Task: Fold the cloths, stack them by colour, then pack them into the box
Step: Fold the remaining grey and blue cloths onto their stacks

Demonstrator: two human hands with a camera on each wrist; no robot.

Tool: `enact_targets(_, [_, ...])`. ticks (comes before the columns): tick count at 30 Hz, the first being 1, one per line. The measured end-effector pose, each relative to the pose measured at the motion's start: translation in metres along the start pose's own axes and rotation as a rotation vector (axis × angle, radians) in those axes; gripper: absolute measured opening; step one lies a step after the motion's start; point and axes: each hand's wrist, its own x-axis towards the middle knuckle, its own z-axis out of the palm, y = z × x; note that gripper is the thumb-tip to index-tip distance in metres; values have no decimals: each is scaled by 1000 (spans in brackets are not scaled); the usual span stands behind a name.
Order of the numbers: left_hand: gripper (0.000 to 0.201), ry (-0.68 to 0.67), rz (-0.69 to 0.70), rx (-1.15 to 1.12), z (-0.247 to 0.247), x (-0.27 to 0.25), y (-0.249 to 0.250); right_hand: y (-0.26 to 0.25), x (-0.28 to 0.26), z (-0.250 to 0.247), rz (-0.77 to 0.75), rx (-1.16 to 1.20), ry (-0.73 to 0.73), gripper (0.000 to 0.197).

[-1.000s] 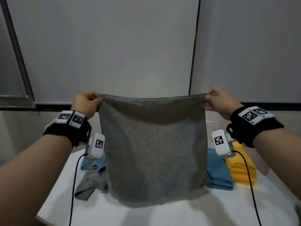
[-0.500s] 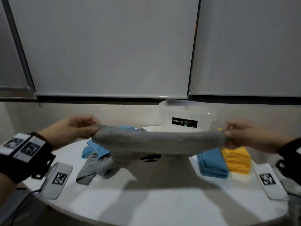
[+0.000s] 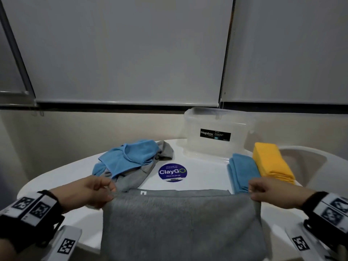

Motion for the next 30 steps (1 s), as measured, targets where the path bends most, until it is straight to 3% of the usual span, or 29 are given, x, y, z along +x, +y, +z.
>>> enact_targets(3, [9,172,-11,1,7,30,-6,-11,33,1,-2,-226,132,24])
enact_targets(7, [17,305,-113,69,17,74,-22,-18,80,15,93,-466,182,24])
enact_targets(9, [20,384,-130,217,22,94,-32,-26,94,21,103,-611,181,17])
enact_targets(11, [20,425,-168,475,25,109,-42,-31,104,28,99,-680,149,26])
enact_targets(14, [22,440,-236,588,25,124,-56,-36,120,38,93,-656,60,39])
enact_targets(22, [26,345,-275,617,-5,124,-66,-45,146,60,114,-586,-34,35])
enact_targets(25, [24,288,-240,616,-1,127,-58,-43,151,63,132,-612,-55,26])
enact_targets(28, [17,259,-222,638,8,132,-51,-42,155,64,110,-627,-59,36])
enact_targets(30, [18,256,-242,688,11,134,-51,-42,157,64,103,-630,-76,31])
